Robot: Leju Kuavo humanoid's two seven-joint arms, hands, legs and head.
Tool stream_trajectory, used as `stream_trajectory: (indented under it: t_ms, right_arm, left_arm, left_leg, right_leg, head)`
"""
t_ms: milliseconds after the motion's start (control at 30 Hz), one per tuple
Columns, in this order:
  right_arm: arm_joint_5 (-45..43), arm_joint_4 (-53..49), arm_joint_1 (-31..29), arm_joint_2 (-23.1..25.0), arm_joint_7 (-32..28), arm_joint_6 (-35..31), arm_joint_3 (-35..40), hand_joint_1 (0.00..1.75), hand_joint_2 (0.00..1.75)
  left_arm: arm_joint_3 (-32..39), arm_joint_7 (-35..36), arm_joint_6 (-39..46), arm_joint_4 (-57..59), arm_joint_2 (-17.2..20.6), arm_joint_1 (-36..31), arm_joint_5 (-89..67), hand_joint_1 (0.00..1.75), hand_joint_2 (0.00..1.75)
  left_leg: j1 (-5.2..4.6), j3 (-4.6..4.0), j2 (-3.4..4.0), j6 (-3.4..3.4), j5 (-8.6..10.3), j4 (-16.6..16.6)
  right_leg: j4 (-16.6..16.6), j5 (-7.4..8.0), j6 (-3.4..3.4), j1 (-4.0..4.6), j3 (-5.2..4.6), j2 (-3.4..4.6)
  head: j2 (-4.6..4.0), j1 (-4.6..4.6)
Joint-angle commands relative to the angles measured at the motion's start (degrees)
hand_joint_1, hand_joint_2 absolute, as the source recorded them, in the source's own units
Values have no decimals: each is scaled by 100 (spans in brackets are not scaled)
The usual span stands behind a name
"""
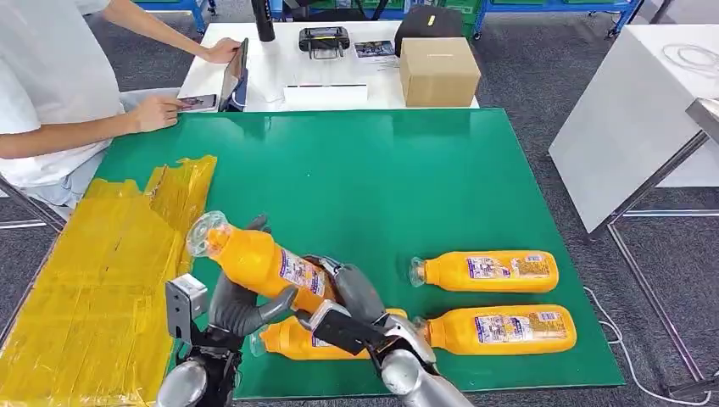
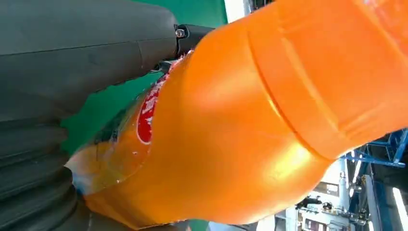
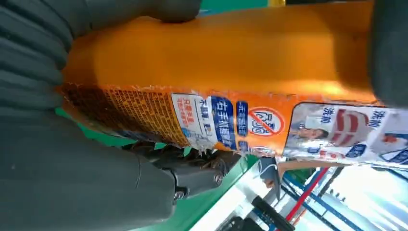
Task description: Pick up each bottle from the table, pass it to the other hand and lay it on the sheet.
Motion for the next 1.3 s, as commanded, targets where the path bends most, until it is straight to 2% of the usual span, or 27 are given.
stream_trajectory:
  t_ms: [33, 67, 100, 133, 167, 333, 367, 400, 433, 633, 667, 733, 767, 800, 867, 900, 933, 1067, 1133, 1200, 1300]
  right_arm:
    - [86, 579, -317, -47, 9, -15, 365, 171, 175]
    - [93, 568, -313, -58, 12, -1, 394, 169, 175]
    - [94, 572, -312, -59, 18, -5, 400, 169, 175]
    - [93, 575, -314, -58, 20, -5, 403, 169, 175]
    - [88, 583, -316, -56, 23, -16, 399, 175, 175]
    - [85, 582, -317, -56, 22, -21, 398, 175, 175]
    - [85, 582, -317, -56, 22, -21, 398, 169, 175]
    - [71, 571, -317, -63, 17, -20, 391, 175, 175]
    - [58, 562, -312, -60, 7, -20, 384, 171, 175]
    - [-15, 475, -285, -50, -55, -13, 354, 175, 175]
    - [-25, 437, -277, -43, -70, -26, 345, 169, 175]
    - [-81, 290, -203, -25, -176, -120, 282, 113, 175]
    - [-117, 195, -155, -9, -210, -175, 242, 14, 175]
    - [-181, 40, -77, -14, -257, -223, 195, 0, 175]
    - [-315, -184, 4, -29, -354, -288, 94, 0, 175]
    - [-493, -524, 142, -61, -494, -338, -16, 0, 175]
    - [-546, -760, 200, -106, -519, -352, -64, 0, 175]
    - [-578, -906, 230, -139, -464, -307, -93, 0, 175]
    - [-830, -1067, 311, -75, -672, -369, -257, 0, 175]
    - [-1081, -1492, 424, -124, -796, -465, -411, 0, 175]
    - [-1115, -1668, 474, -176, -765, -448, -437, 0, 175]
  left_arm:
    - [-92, -37, -136, 259, 121, -223, 186, 0, 175]
    - [-62, -57, -167, 281, 89, -213, 255, 0, 175]
    - [-53, -67, -170, 289, 74, -209, 276, 52, 175]
    - [-42, -86, -175, 283, 60, -204, 304, 175, 175]
    - [-16, -122, -186, 260, 36, -188, 367, 175, 175]
    - [-13, -136, -189, 249, 37, -186, 379, 175, 175]
    - [-13, -136, -189, 249, 37, -186, 379, 175, 175]
    - [-25, -203, -201, 195, 55, -177, 361, 175, 175]
    - [-38, -253, -230, 164, 66, -172, 356, 175, 175]
    - [-79, -500, -311, 10, 93, -142, 277, 175, 175]
    - [-92, -550, -345, -22, 98, -137, 274, 175, 175]
    - [-97, -707, -356, -141, 124, -97, 185, 175, 175]
    - [-94, -759, -328, -202, 144, -78, 121, 175, 175]
    - [-83, -844, -232, -286, 170, -58, -23, 175, 175]
    - [-58, -965, 15, -366, 268, -92, -395, 175, 175]
    - [10, -1211, 1193, -440, 340, -120, -1730, 175, 175]
    - [8, -1207, 1697, -460, 445, -184, -2298, 175, 175]
    - [69, -1180, 1703, -477, 508, -219, -2275, 175, 175]
    - [129, -1143, 2394, -369, 570, -294, -3187, 175, 175]
    - [284, -712, 3293, -158, 846, -428, -4738, 175, 175]
    - [332, -724, 3306, -120, 934, -455, -4719, 175, 175]
  left_leg:
    - [7, 13, 5, -5, -7, -4]
    - [4, 12, 2, -4, -5, -5]
    - [3, 10, 1, -3, -4, -4]
    - [2, 9, 1, -2, -3, -4]
    - [4, 13, 1, -3, -6, -5]
    - [8, 16, 0, -3, -8, -7]
    - [10, 17, 1, -4, -11, -7]
    - [10, 17, 3, -4, -11, -6]
    - [9, 18, 4, -4, -11, -6]
    - [1, 6, -1, -2, -3, -2]
    - [5, 8, -1, -3, -7, -1]
    - [5, 9, 0, -3, -8, -1]
    - [5, 6, 0, -3, -8, 1]
    - [2, 6, -1, -2, -5, 0]
    - [4, 5, -1, -3, -7, 0]
    - [3, 5, -4, -3, -5, 0]
    - [6, 3, -8, -4, -8, 2]
    - [3, 4, 0, -3, -5, 0]
    - [2, 3, -6, -2, -2, -1]
    - [6, 3, -12, -4, -4, 1]
    - [2, 4, -3, -2, -1, -1]
  right_leg:
    - [-9, -3, -8, 8, 13, 8]
    - [-7, -2, -6, 5, 11, 5]
    - [-5, -3, -4, 3, 10, 3]
    - [-5, -2, -3, 2, 9, 2]
    - [-8, -4, -5, 5, 14, 4]
    - [-14, -4, -7, 8, 19, 3]
    - [-16, -5, -9, 11, 20, 5]
    - [-15, -5, -8, 10, 19, 6]
    - [-14, -5, -8, 10, 20, 8]
    - [-2, -3, -2, 1, 6, 0]
    - [-6, -5, -5, 5, 10, 1]
    - [-5, -5, -5, 6, 10, 2]
    - [-4, -6, -5, 6, 7, 3]
    - [-2, -5, -3, 3, 6, 0]
    - [-2, -6, -5, 5, 5, 0]
    - [-2, -6, -4, 3, 5, -3]
    - [-2, -8, -6, 6, 5, -5]
    - [0, -4, -5, 3, 2, 3]
    - [-1, -3, -3, 2, 1, -5]
    - [-3, -6, -6, 6, 4, -10]
    - [1, -5, -5, 2, 1, -2]
  head:
    - [0, 0]
    - [0, 0]
    - [0, 2]
    - [0, -2]
    - [0, 0]
    - [0, 2]
    - [0, 0]
    - [0, 0]
    - [0, 0]
    - [0, 0]
    - [0, 0]
    - [0, 0]
    - [0, 0]
    - [0, 0]
    - [0, 0]
    - [0, -2]
    - [0, 2]
    - [0, -2]
    - [0, 0]
    - [0, 2]
    - [0, 2]
